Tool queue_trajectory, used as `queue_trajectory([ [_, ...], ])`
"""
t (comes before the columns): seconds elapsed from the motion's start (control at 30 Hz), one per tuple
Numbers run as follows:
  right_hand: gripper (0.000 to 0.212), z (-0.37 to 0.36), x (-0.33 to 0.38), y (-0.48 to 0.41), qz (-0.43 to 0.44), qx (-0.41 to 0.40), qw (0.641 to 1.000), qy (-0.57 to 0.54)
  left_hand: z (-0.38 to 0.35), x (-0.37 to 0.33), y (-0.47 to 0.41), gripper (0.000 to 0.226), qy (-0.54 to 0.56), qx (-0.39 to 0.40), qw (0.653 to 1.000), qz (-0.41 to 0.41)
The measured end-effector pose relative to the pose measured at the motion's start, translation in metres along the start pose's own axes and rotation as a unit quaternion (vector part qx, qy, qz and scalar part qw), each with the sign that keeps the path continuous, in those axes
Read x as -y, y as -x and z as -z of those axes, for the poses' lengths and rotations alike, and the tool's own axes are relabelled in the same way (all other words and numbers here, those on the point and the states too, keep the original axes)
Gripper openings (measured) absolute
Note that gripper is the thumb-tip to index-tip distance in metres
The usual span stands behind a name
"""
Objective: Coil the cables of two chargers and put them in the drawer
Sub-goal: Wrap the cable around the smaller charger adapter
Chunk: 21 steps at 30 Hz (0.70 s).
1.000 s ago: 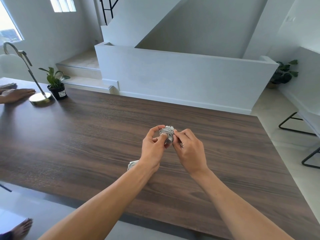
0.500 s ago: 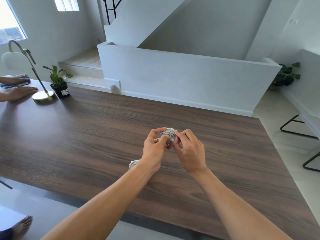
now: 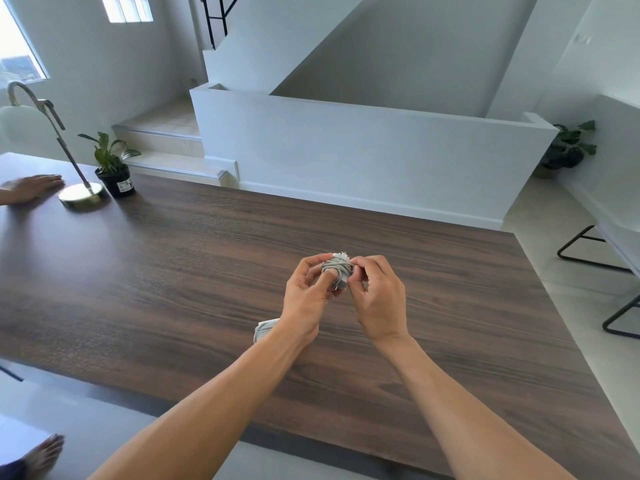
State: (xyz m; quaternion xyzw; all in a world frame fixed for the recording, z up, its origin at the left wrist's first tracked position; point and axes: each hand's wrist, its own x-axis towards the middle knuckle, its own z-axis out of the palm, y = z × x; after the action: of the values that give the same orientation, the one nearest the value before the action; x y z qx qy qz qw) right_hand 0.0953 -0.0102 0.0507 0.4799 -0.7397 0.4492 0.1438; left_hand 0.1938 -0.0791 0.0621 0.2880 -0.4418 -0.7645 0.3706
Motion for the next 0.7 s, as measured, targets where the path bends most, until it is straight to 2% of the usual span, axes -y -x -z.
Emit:
queue_trajectory([
  [0.27,0.015,0.009,0.005,-0.004,-0.027,0.03,0.996,-0.08,0.002,-0.006,0.001,0.022,0.023,0.038,0.999,0.003],
  [0.7,0.013,0.016,0.001,0.007,0.013,0.073,0.994,-0.086,0.009,-0.01,0.005,0.024,0.019,0.062,0.997,0.038],
])
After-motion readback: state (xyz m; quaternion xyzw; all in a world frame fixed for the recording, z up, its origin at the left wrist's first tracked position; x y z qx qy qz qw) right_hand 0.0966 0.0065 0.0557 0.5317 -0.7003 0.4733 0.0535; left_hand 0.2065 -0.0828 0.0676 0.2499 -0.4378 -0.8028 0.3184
